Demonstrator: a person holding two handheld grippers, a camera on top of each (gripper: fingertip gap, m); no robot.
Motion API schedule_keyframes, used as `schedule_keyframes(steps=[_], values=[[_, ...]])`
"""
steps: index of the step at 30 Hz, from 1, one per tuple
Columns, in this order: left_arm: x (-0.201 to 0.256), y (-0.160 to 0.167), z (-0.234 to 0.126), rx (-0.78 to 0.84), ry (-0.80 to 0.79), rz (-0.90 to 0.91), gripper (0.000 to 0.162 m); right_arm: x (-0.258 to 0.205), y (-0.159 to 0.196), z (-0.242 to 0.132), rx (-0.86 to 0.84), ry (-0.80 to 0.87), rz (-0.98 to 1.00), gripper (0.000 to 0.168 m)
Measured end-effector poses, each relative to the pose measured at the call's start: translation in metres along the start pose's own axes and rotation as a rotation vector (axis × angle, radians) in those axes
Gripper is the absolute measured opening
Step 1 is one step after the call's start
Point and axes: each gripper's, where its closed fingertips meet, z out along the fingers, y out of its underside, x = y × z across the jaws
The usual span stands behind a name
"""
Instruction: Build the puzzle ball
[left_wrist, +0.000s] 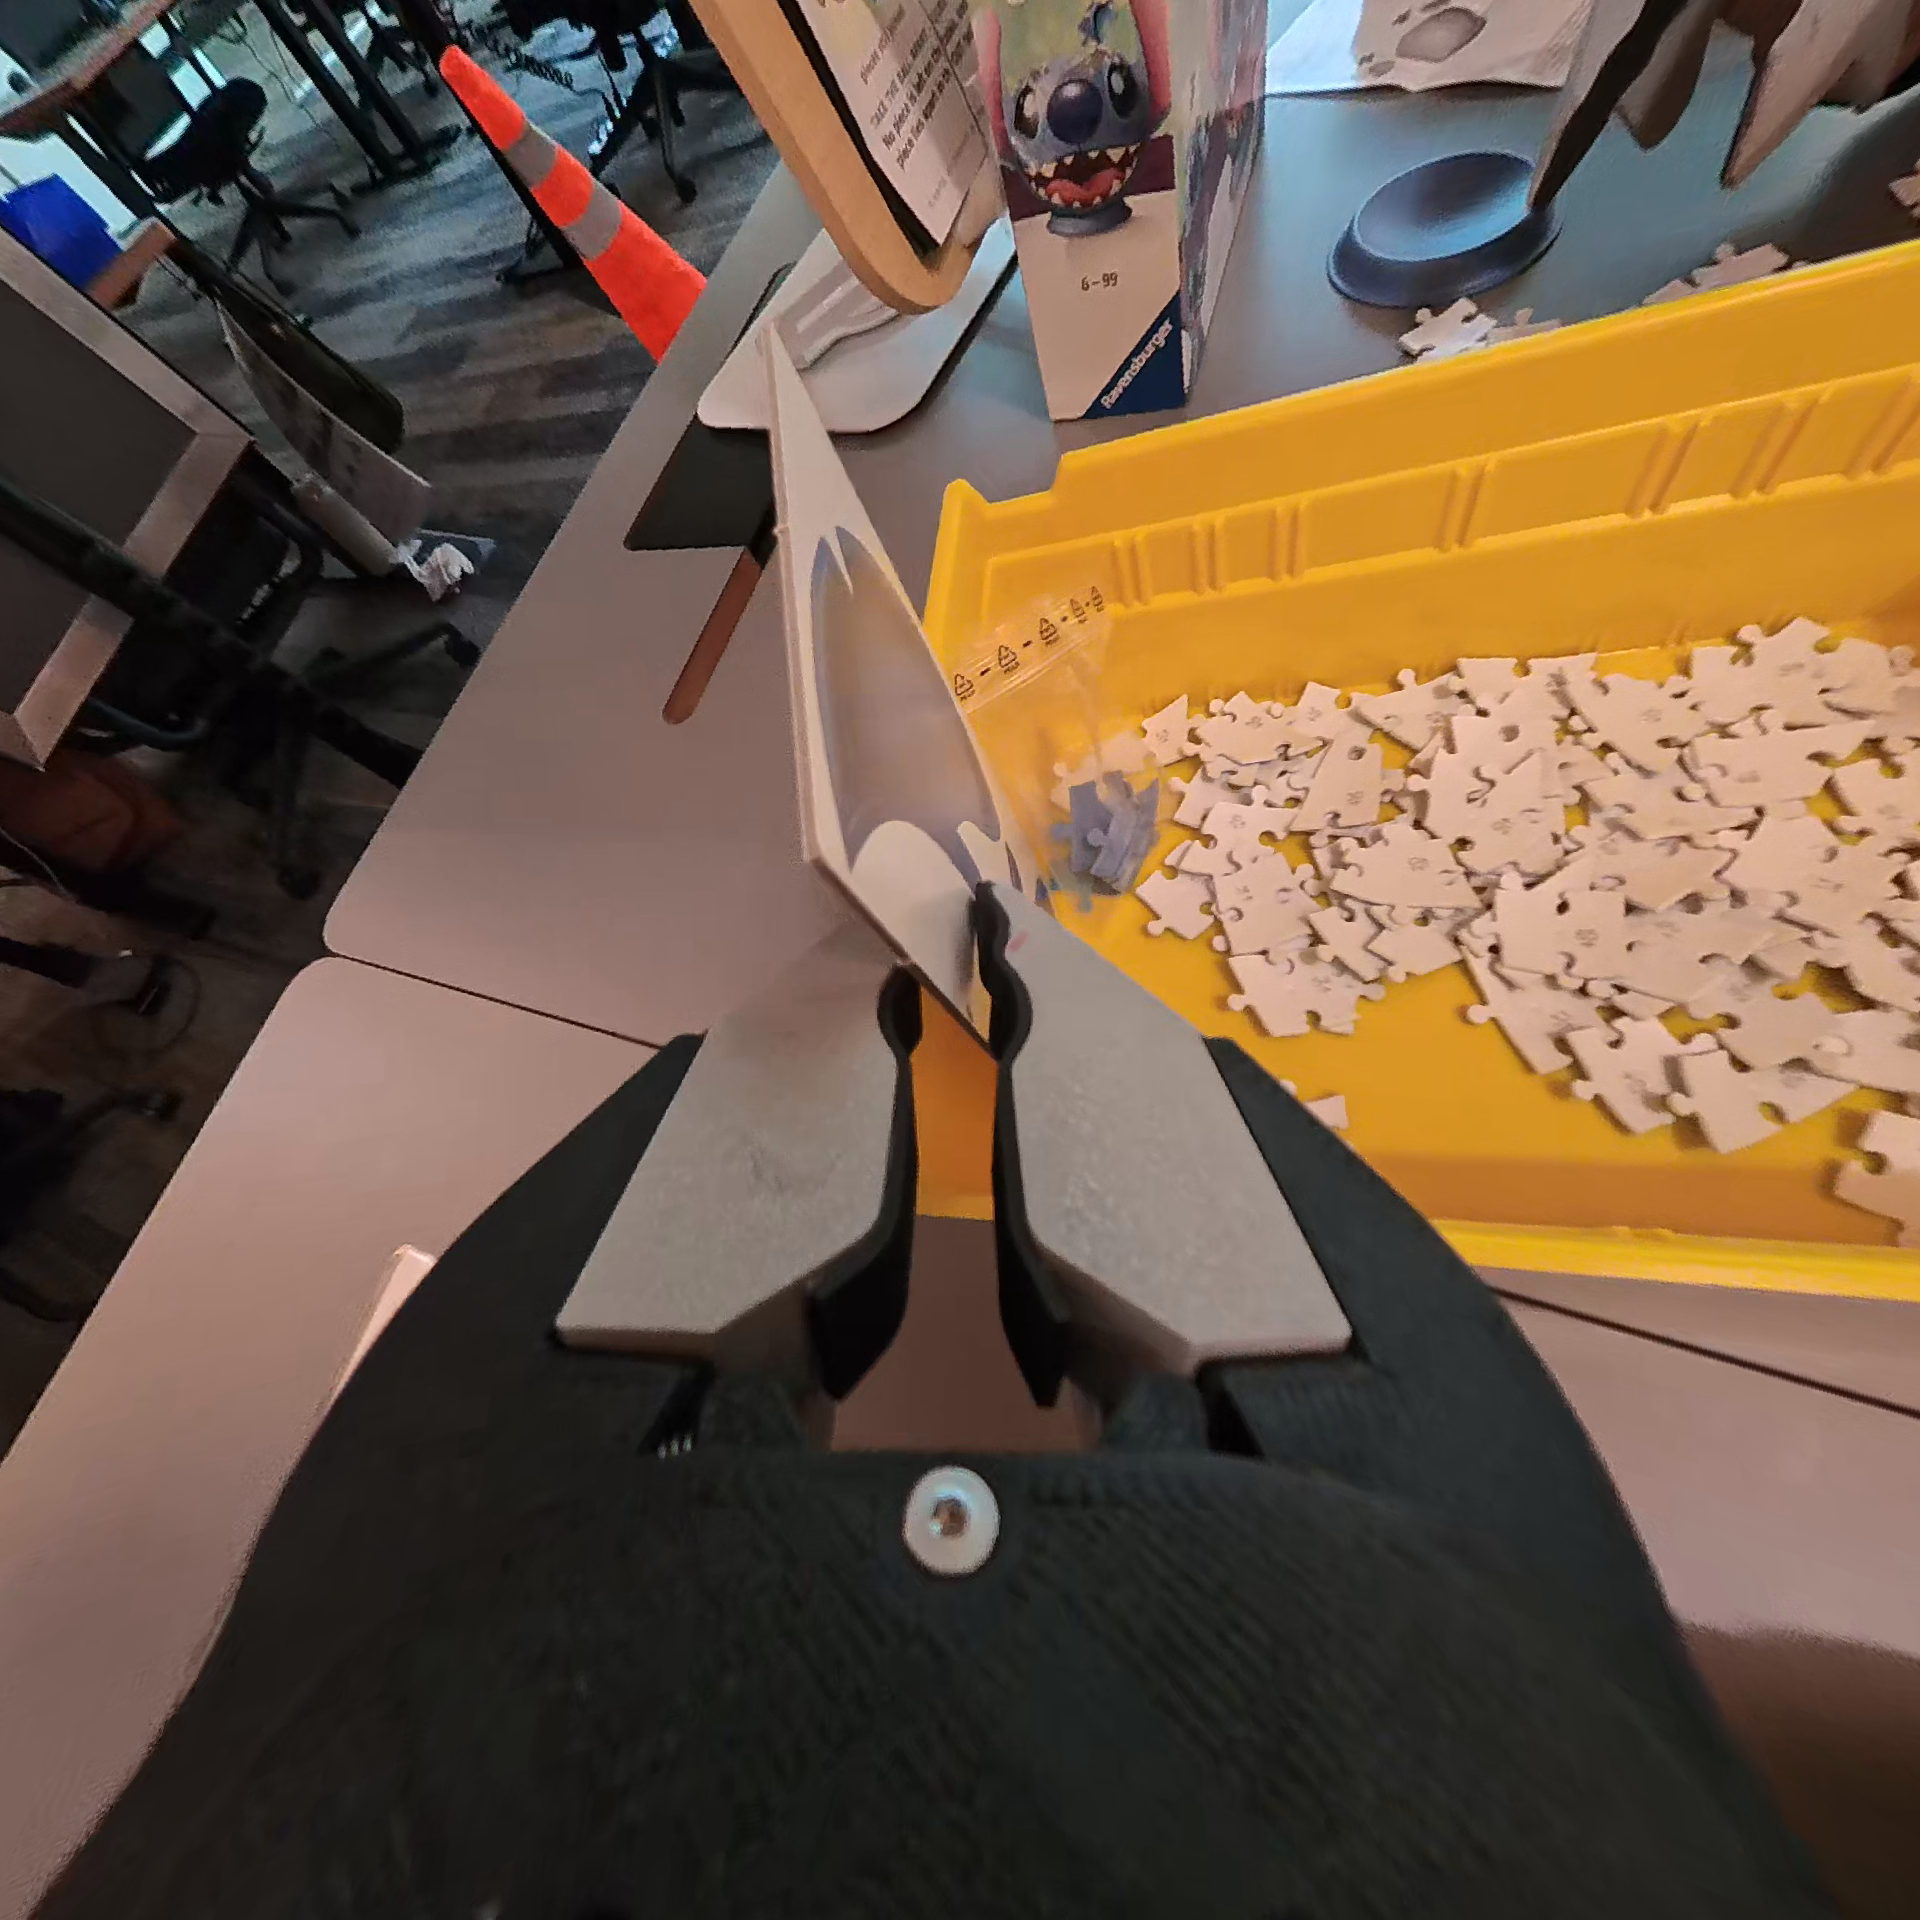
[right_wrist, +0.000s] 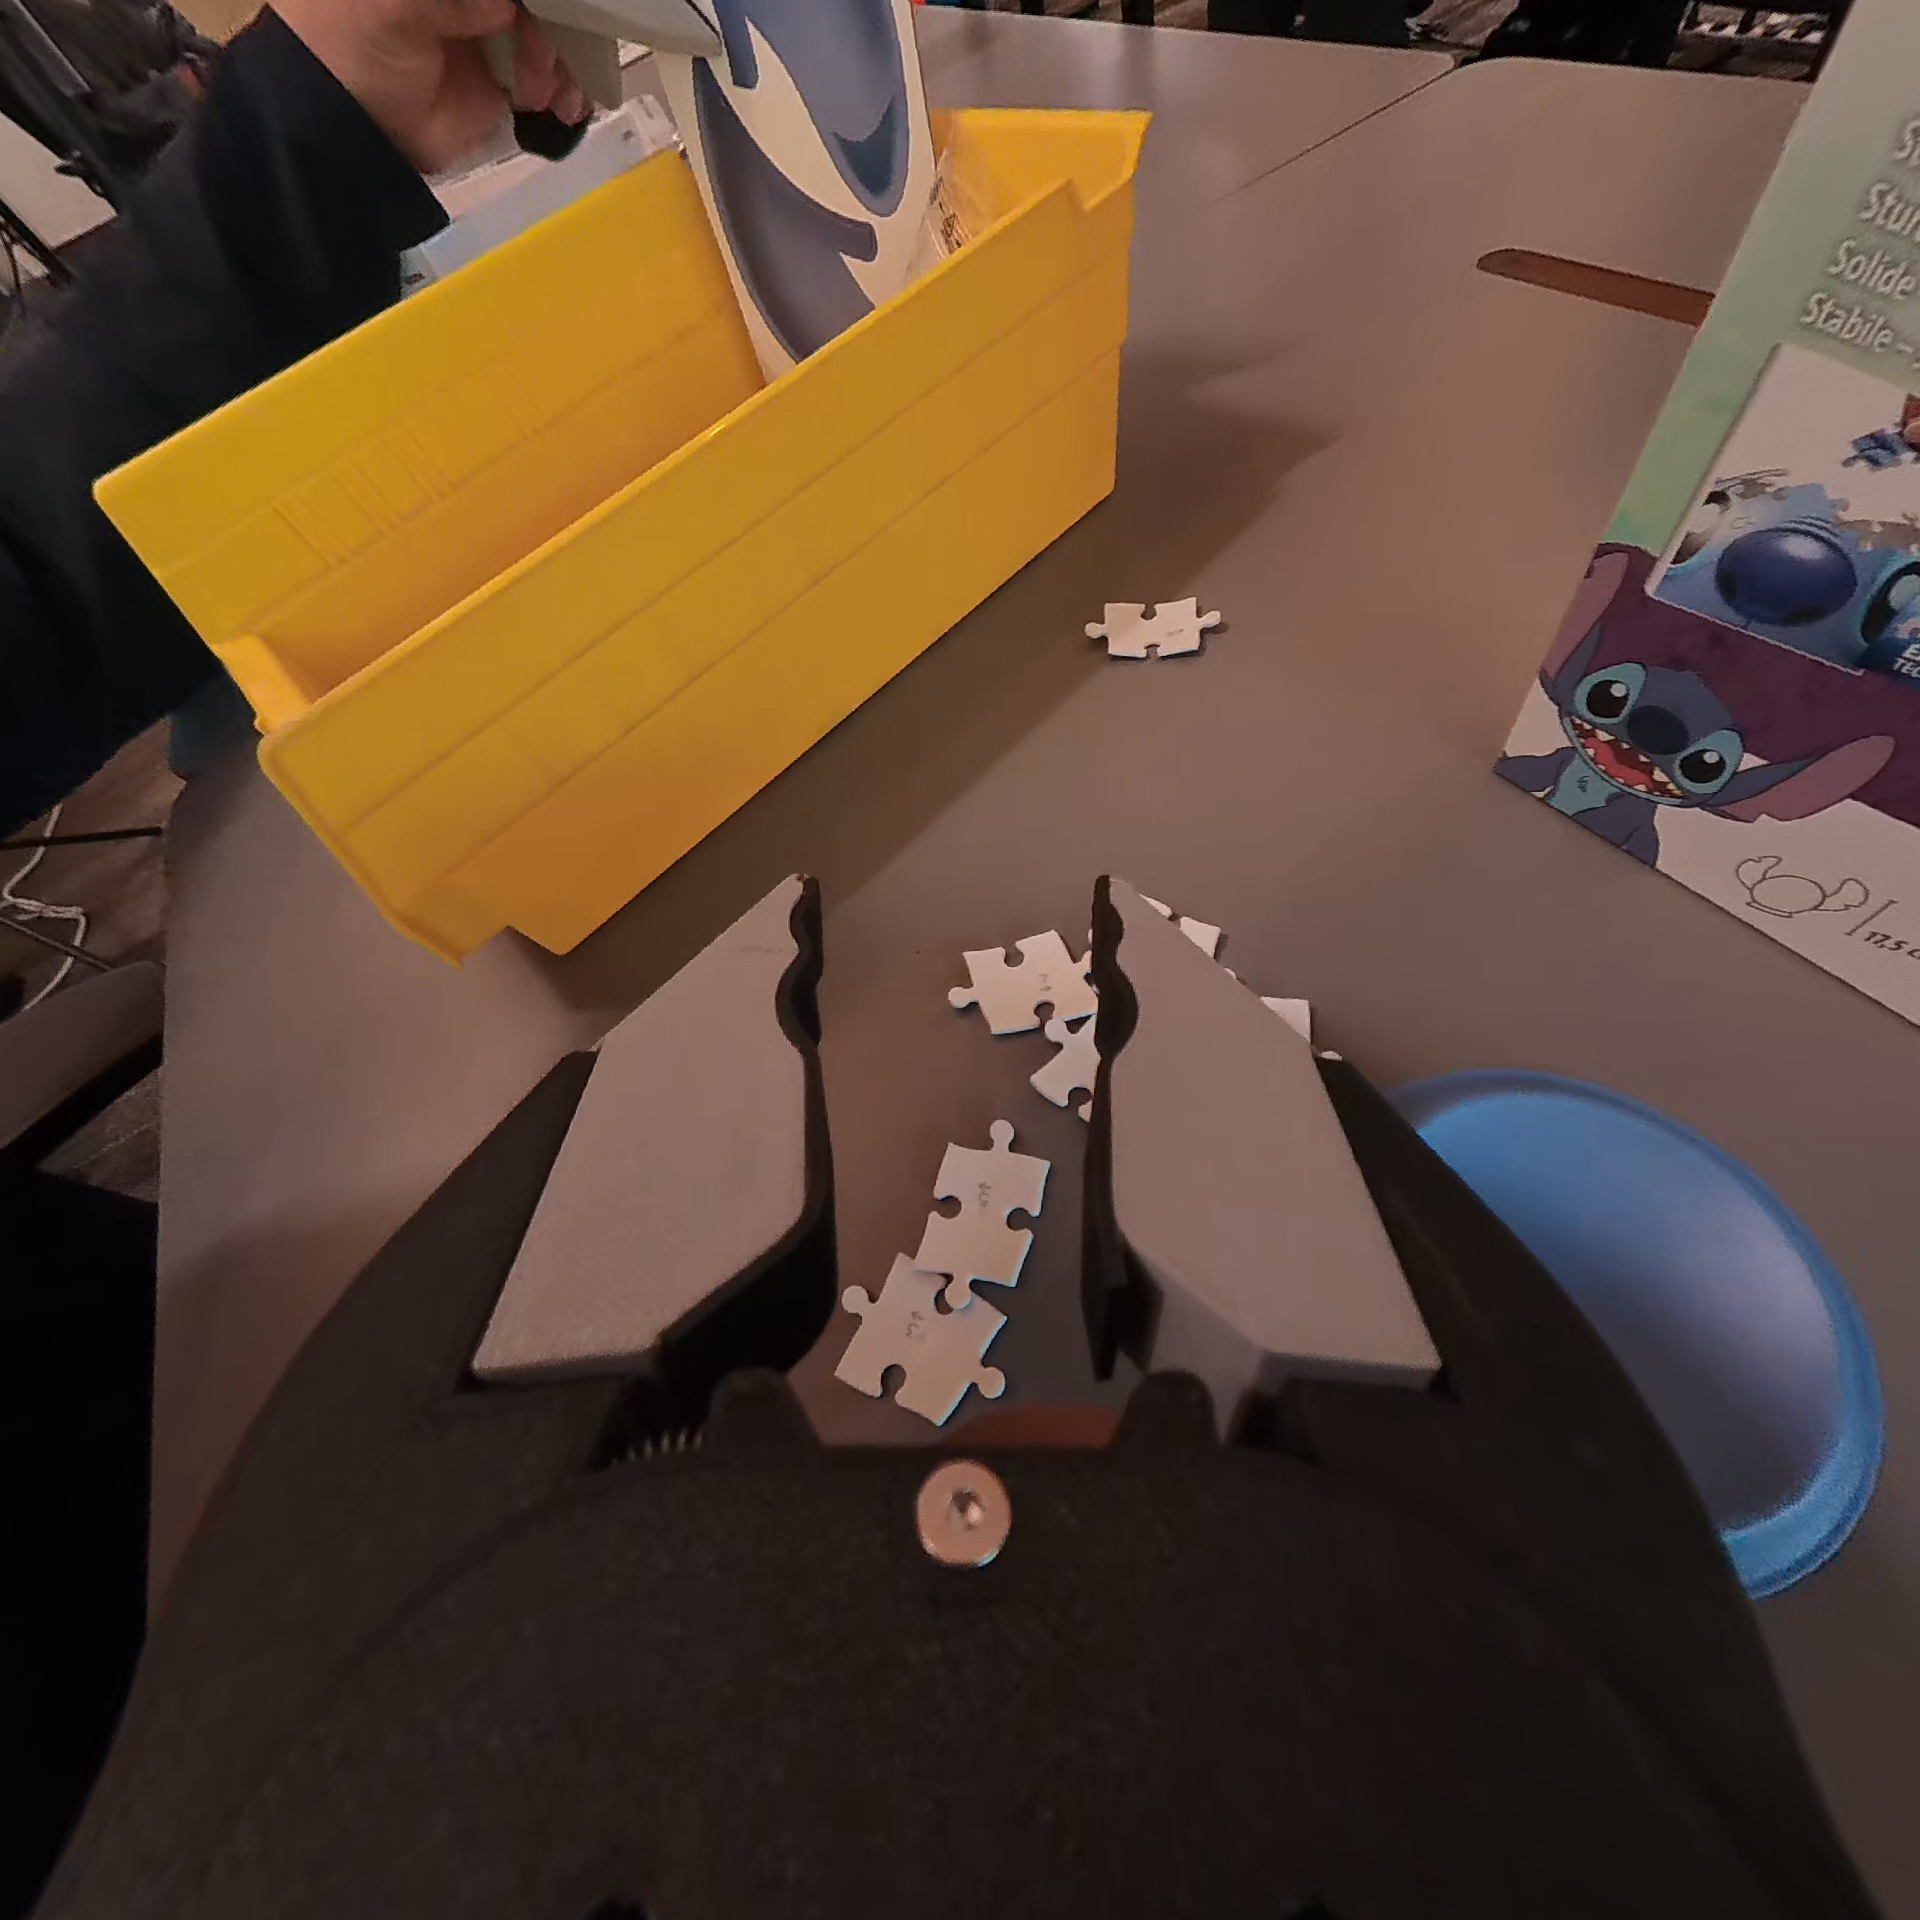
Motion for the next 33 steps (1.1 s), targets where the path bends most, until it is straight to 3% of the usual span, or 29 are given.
schedule_keyframes(steps=[5, 14, 24, 30, 33], values=[[0.018, -0.001, 0.0, -0.041, 0.124, -0.067, 0.0, 0.001, 0.002, 0.001, -0.008, 0.004, 0.001, 0.049], [0.006, 0.0, 0.001, -0.08, 0.037, -0.076, 0.001, -0.002, 0.003, 0.001, -0.019, 0.009, -0.021, 0.049], [0.023, -0.002, -0.006, -0.097, 0.244, -0.388, 0.001, 0.001, 0.008, 0.003, -0.04, 0.014, -0.014, 0.049], [0.012, 0.0, -0.004, -0.075, 0.271, -0.585, 0.002, 0.001, 0.011, 0.006, -0.053, 0.011, -0.014, 0.049], [-0.006, 0.01, -0.001, -0.072, 0.187, -0.624, 0.0, 0.0, 0.012, 0.006, -0.056, 0.01, -0.016, 0.05]])
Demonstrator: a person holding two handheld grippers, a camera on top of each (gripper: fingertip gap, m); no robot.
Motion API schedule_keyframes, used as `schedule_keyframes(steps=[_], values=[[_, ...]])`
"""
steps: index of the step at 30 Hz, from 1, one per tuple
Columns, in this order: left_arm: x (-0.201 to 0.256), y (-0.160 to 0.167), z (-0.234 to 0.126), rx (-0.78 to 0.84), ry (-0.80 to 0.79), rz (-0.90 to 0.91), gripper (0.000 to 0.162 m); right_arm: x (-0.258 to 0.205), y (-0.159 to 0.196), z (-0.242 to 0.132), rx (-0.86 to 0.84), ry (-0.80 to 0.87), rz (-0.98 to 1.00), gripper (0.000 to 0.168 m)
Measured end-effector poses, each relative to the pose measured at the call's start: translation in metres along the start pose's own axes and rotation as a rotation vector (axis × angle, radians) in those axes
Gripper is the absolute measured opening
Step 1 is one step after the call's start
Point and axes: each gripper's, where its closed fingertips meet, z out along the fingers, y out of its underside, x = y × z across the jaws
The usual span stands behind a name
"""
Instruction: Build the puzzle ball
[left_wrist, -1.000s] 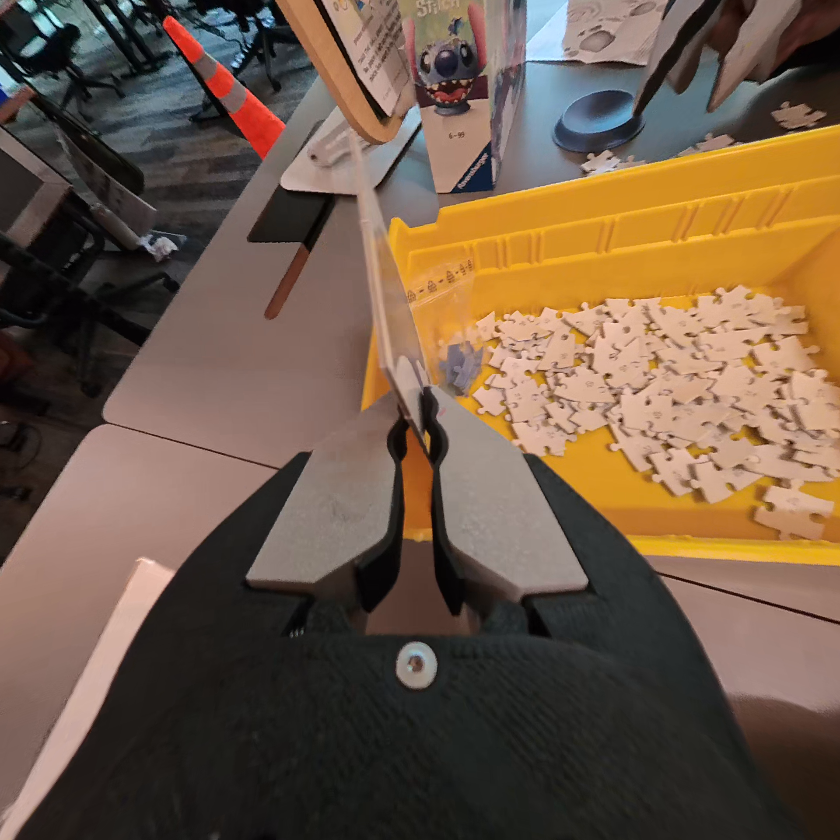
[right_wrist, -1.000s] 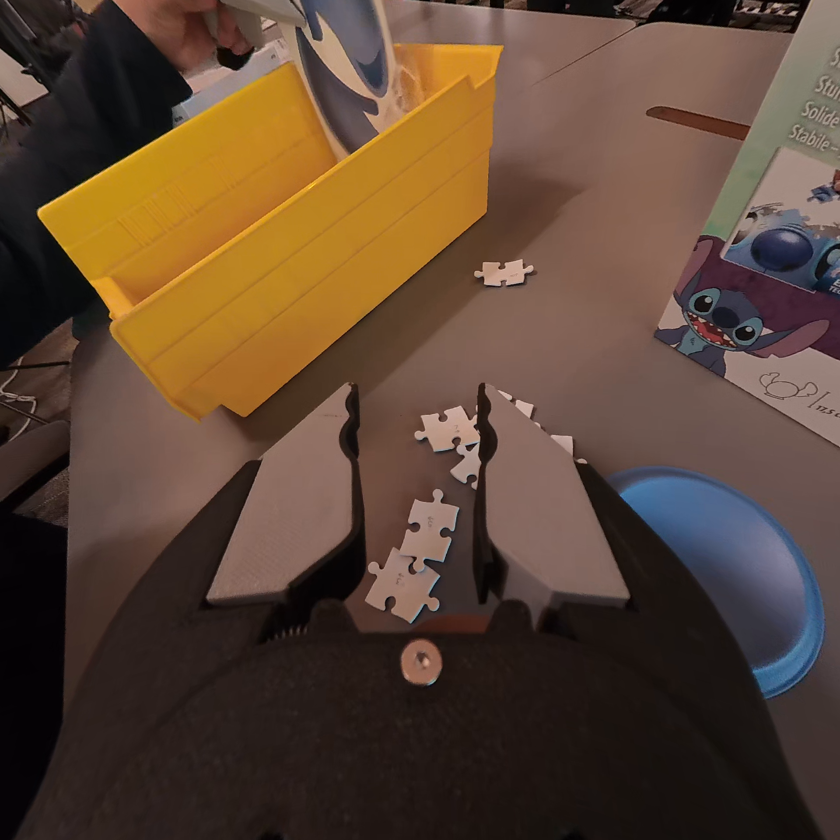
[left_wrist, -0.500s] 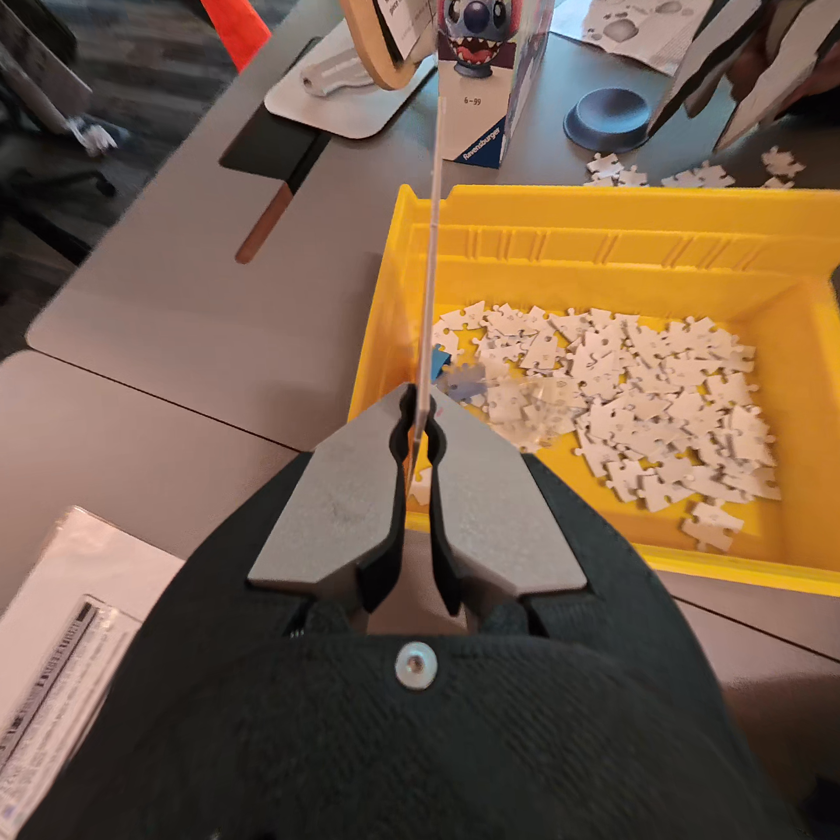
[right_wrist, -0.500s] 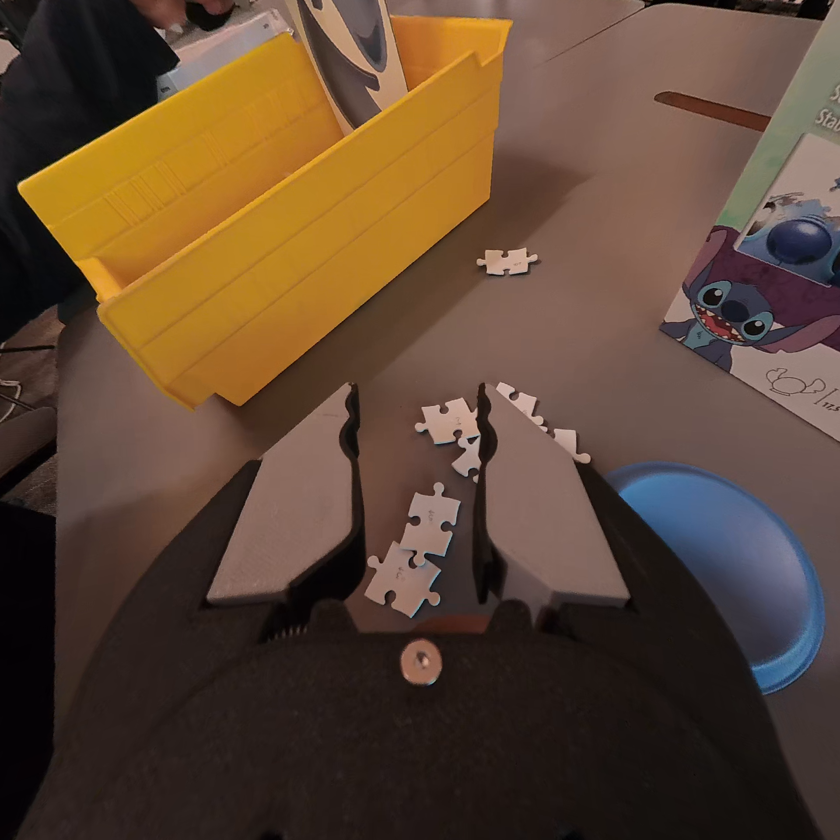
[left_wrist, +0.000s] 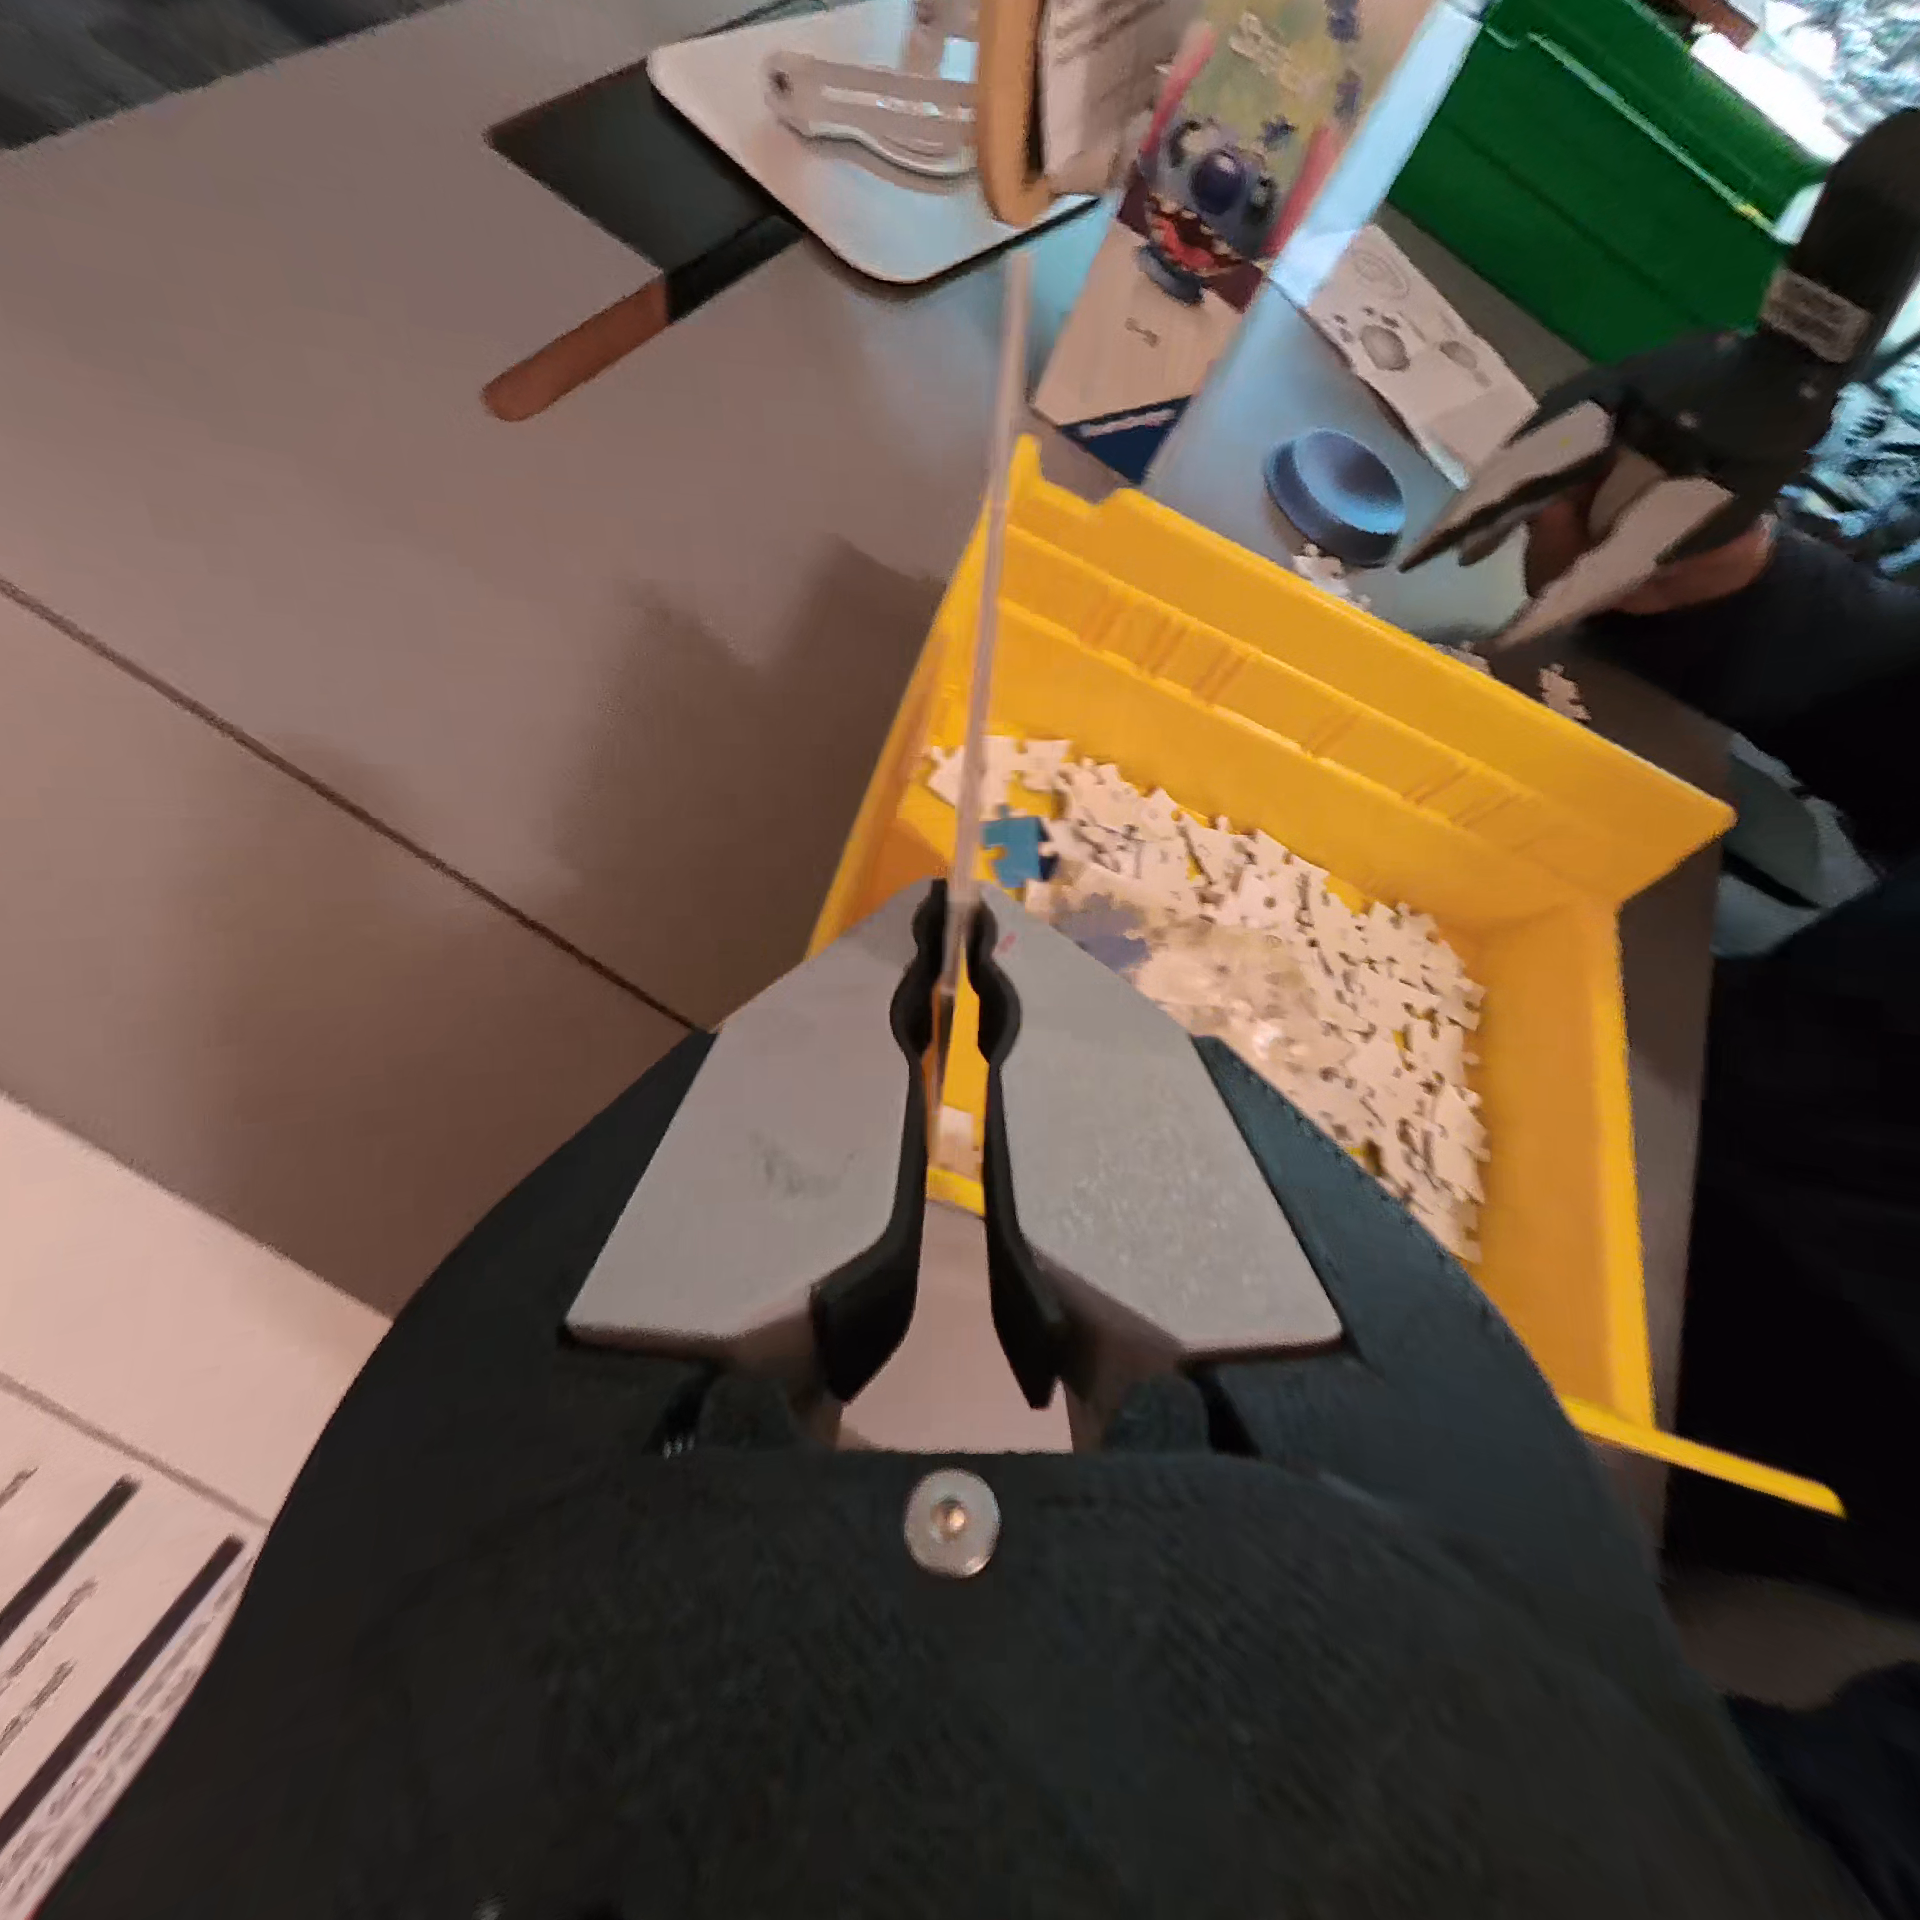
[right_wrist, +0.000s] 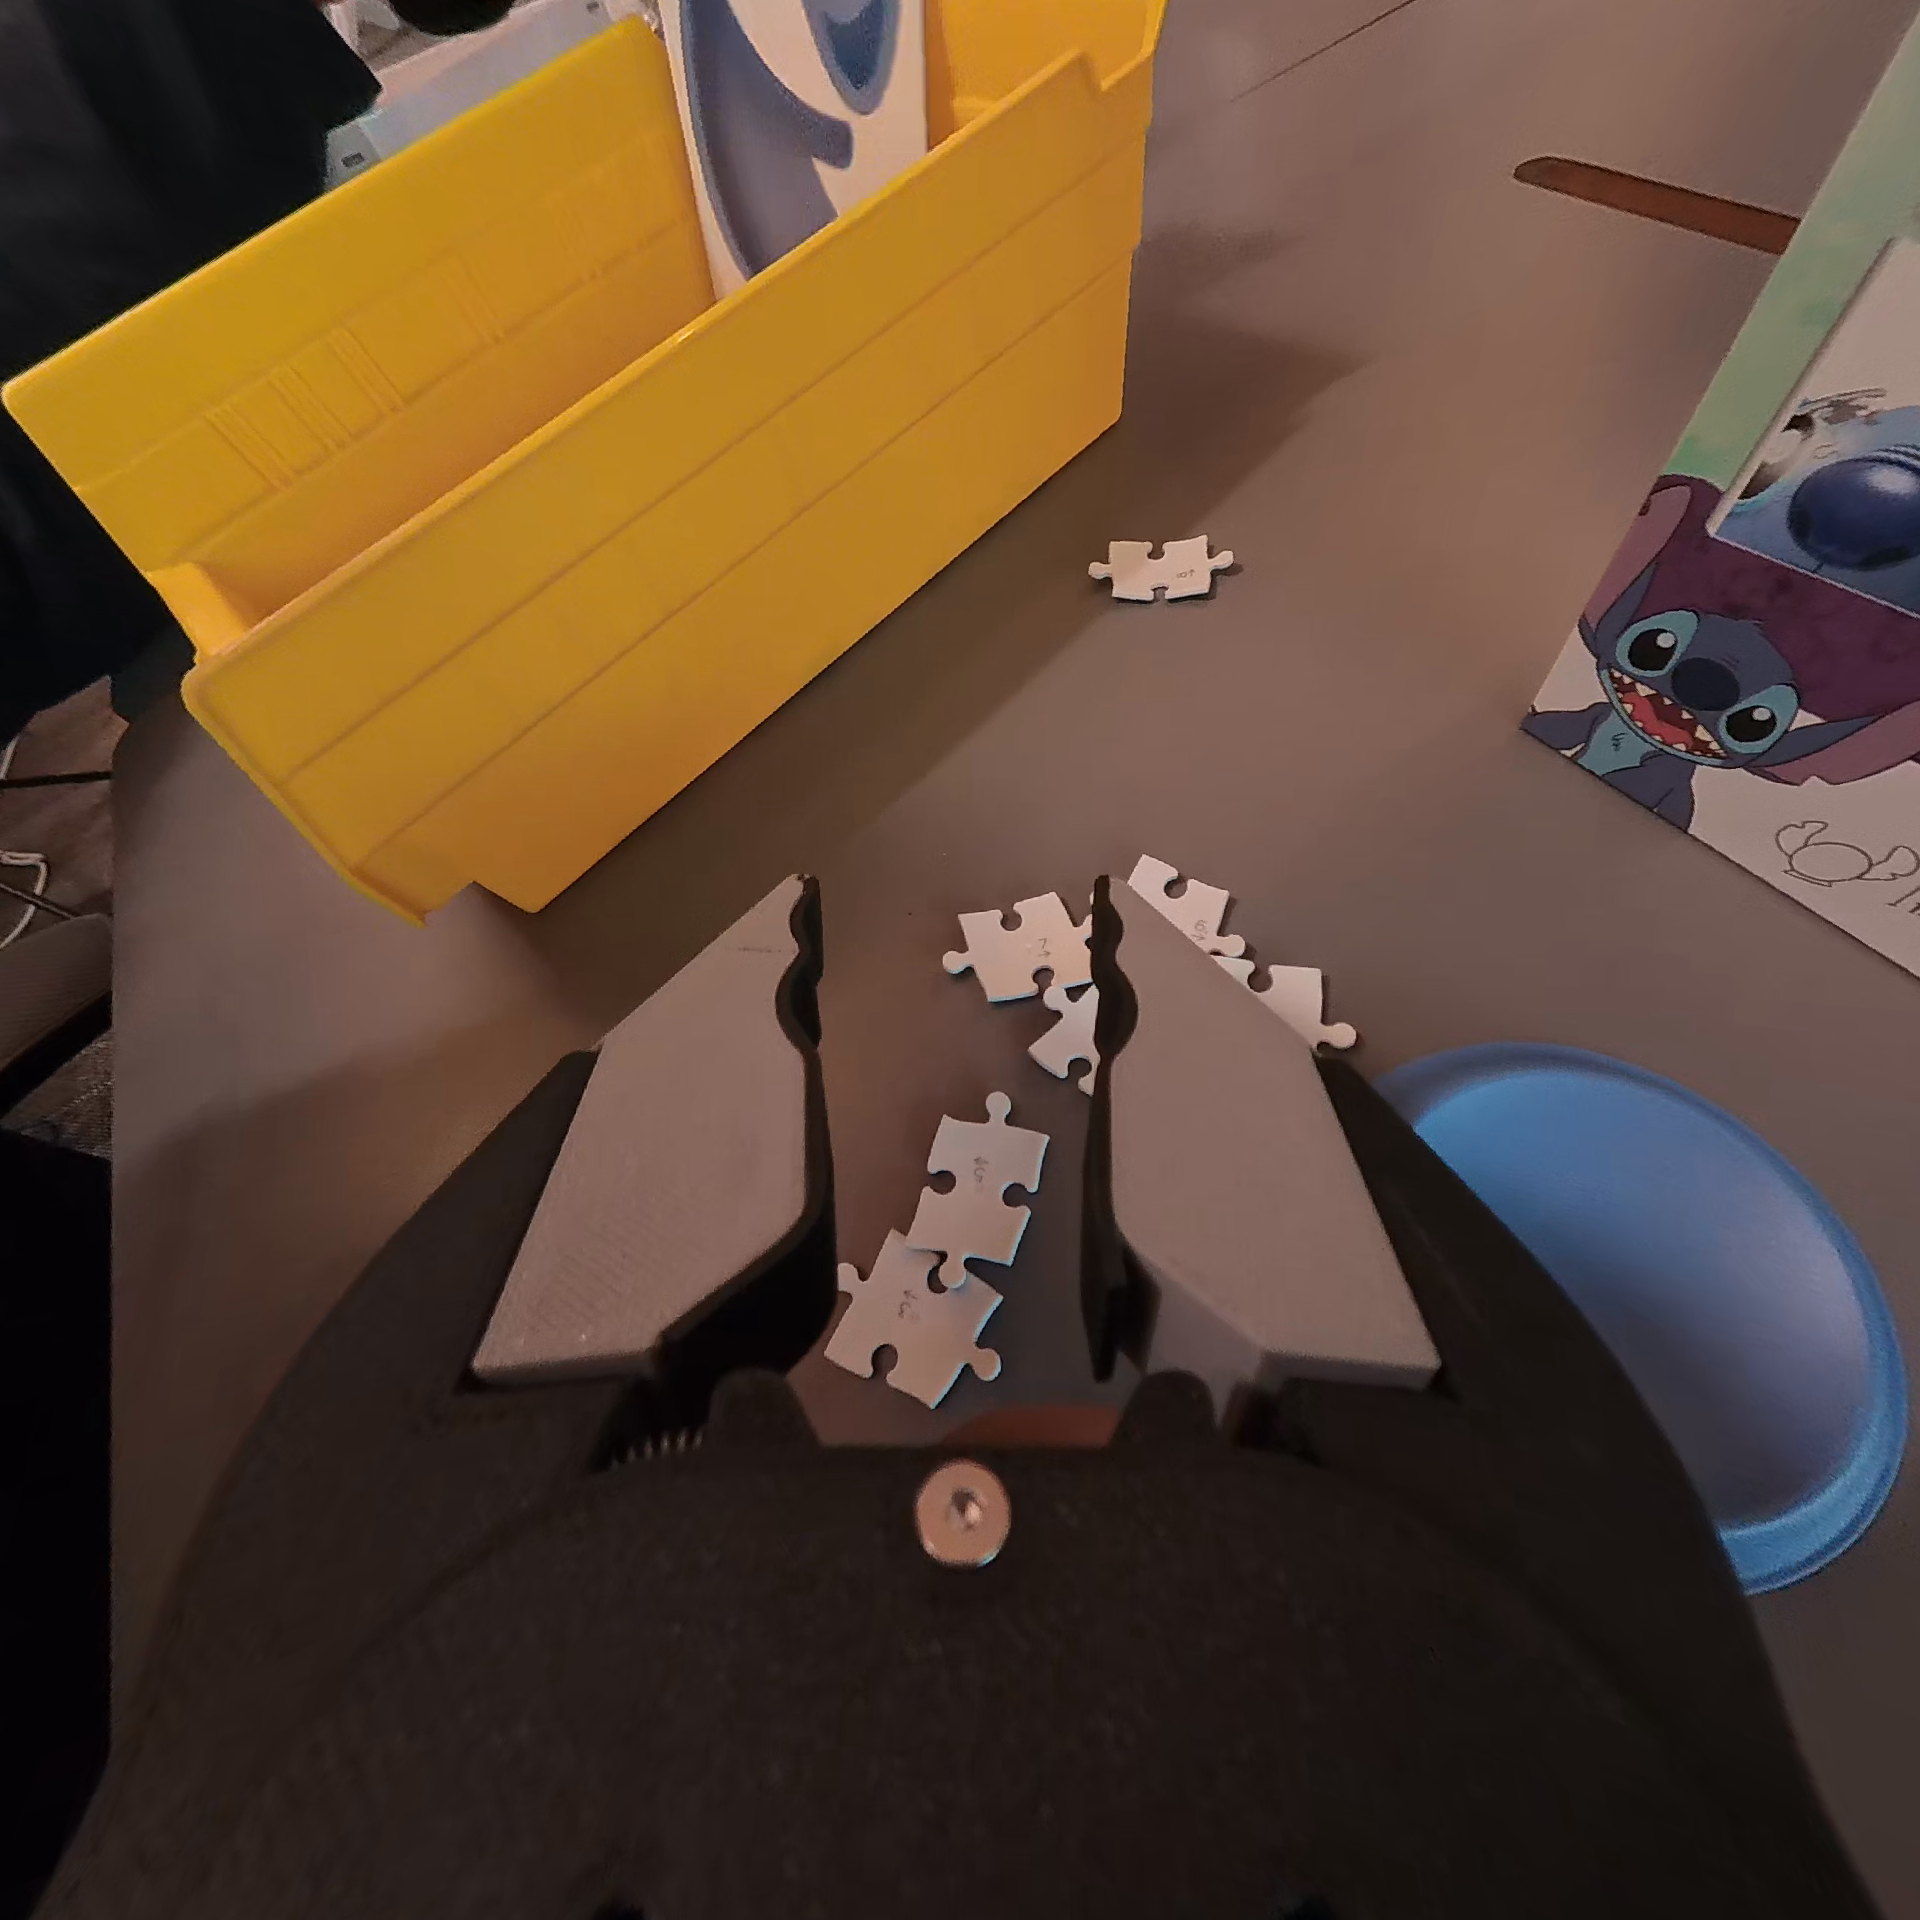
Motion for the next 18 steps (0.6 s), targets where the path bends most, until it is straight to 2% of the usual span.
schedule_keyframes(steps=[6, 8, 14, 18], values=[[-0.009, 0.002, 0.007, -0.015, -0.014, -0.039, 0.005, -0.001, -0.002, -0.002, 0.008, -0.002, -0.004, 0.049], [-0.007, 0.004, 0.008, -0.033, -0.002, -0.05, 0.026, -0.001, -0.003, -0.003, 0.01, 0.004, -0.01, 0.049], [0.001, -0.018, -0.007, 0.069, 0.027, -0.067, 0.051, 0.0, -0.003, -0.004, 0.014, 0.016, -0.019, 0.049], [0.01, -0.037, -0.026, 0.156, 0.001, -0.048, 0.058, 0.001, -0.004, -0.004, 0.018, 0.025, -0.023, 0.048]])
